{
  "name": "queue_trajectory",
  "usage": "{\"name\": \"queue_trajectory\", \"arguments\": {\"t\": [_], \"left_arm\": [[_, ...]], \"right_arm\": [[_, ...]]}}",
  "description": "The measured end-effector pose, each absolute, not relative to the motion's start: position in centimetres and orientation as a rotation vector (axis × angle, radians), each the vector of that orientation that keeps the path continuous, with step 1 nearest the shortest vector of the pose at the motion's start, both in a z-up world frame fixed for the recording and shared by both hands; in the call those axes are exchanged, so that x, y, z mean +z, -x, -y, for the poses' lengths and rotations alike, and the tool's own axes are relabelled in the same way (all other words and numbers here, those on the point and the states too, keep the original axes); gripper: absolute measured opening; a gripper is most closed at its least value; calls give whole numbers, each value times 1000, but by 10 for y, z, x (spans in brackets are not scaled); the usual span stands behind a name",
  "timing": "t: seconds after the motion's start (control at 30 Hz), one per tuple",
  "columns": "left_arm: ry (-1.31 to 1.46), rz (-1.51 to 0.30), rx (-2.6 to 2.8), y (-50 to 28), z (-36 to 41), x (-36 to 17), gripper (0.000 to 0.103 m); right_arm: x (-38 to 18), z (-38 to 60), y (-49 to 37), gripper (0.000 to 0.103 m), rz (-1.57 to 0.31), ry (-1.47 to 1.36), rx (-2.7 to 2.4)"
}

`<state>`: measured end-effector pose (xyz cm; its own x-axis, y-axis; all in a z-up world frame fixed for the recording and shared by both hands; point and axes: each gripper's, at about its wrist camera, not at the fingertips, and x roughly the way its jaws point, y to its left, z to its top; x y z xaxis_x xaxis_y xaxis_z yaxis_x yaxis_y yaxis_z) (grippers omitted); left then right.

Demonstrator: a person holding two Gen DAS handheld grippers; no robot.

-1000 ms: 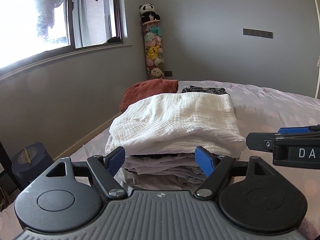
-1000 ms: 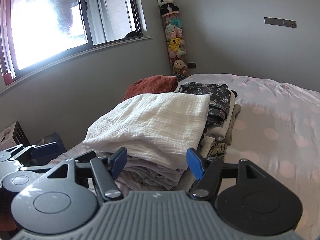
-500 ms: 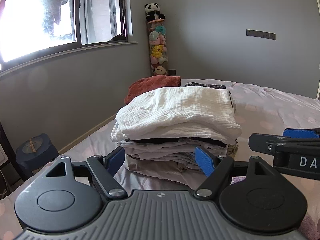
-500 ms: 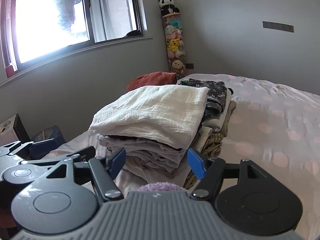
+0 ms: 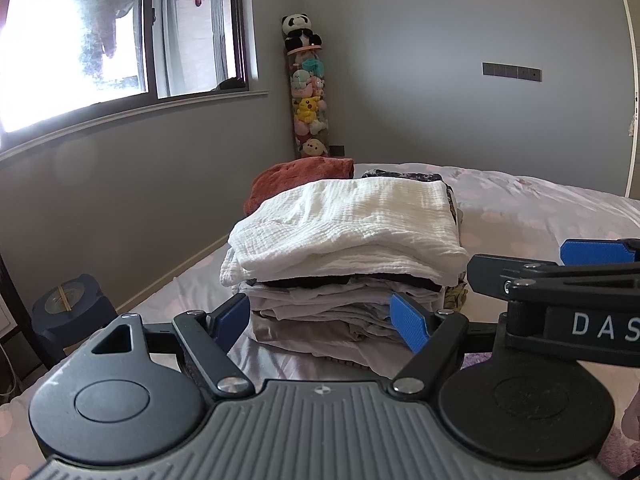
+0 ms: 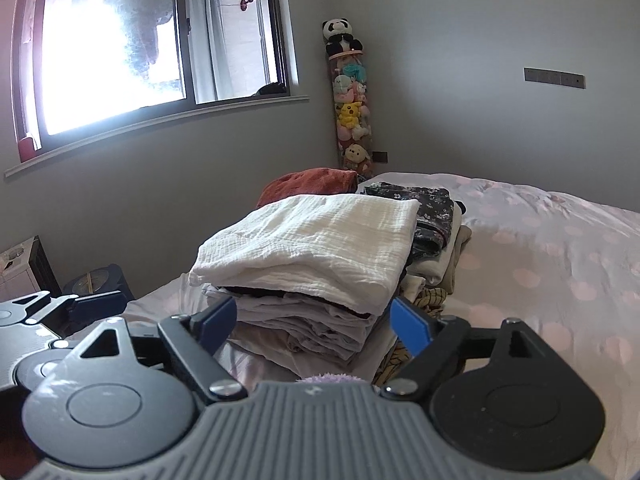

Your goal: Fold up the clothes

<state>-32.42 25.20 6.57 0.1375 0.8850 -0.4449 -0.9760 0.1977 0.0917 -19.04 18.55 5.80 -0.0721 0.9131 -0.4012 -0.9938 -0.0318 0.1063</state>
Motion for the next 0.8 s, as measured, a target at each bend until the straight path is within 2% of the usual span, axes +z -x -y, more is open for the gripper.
{"name": "queue_trajectory", "arguments": {"t": [0.8], "left_arm": [[279, -449, 1348, 335, -246, 62, 77]], "right_arm": [[56, -169, 195, 87, -433, 227, 1582]]}}
